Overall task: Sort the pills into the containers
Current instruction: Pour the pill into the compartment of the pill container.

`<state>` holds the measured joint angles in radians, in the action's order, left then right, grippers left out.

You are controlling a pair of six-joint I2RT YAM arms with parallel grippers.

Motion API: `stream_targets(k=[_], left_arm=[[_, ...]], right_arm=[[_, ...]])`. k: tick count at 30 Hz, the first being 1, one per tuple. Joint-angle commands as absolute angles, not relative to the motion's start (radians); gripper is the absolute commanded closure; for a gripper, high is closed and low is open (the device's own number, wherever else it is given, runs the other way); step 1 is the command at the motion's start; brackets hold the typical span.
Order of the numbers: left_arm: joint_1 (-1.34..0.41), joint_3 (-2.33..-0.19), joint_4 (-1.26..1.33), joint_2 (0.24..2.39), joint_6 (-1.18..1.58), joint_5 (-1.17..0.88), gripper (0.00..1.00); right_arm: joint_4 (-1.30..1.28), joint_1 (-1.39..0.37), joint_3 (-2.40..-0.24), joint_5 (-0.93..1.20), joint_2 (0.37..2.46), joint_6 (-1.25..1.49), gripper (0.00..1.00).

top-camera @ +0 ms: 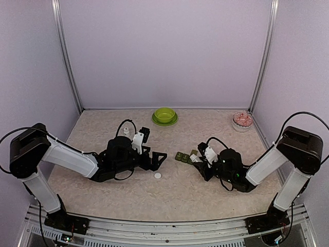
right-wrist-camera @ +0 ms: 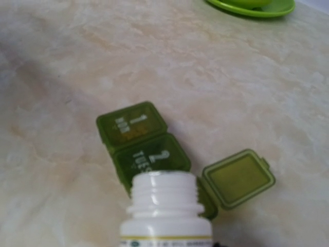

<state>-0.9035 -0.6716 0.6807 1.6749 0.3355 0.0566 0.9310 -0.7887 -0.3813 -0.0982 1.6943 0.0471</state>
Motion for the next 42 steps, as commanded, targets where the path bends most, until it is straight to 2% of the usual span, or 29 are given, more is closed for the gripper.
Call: stream_targets(k=[1,42], left_arm=[[-0.897,-0.661,0.703,1.651,0.336,0.048,0.01],[-0.897,-0.661,0.705,1.654,0.342,0.040,0.01]], right_arm=[[0.912,-0.777,-0.408,-0.110,1.693,0.064,0.77],[0.716,-0.777,-0.439,-0.117,1.638,0.122,0.76]])
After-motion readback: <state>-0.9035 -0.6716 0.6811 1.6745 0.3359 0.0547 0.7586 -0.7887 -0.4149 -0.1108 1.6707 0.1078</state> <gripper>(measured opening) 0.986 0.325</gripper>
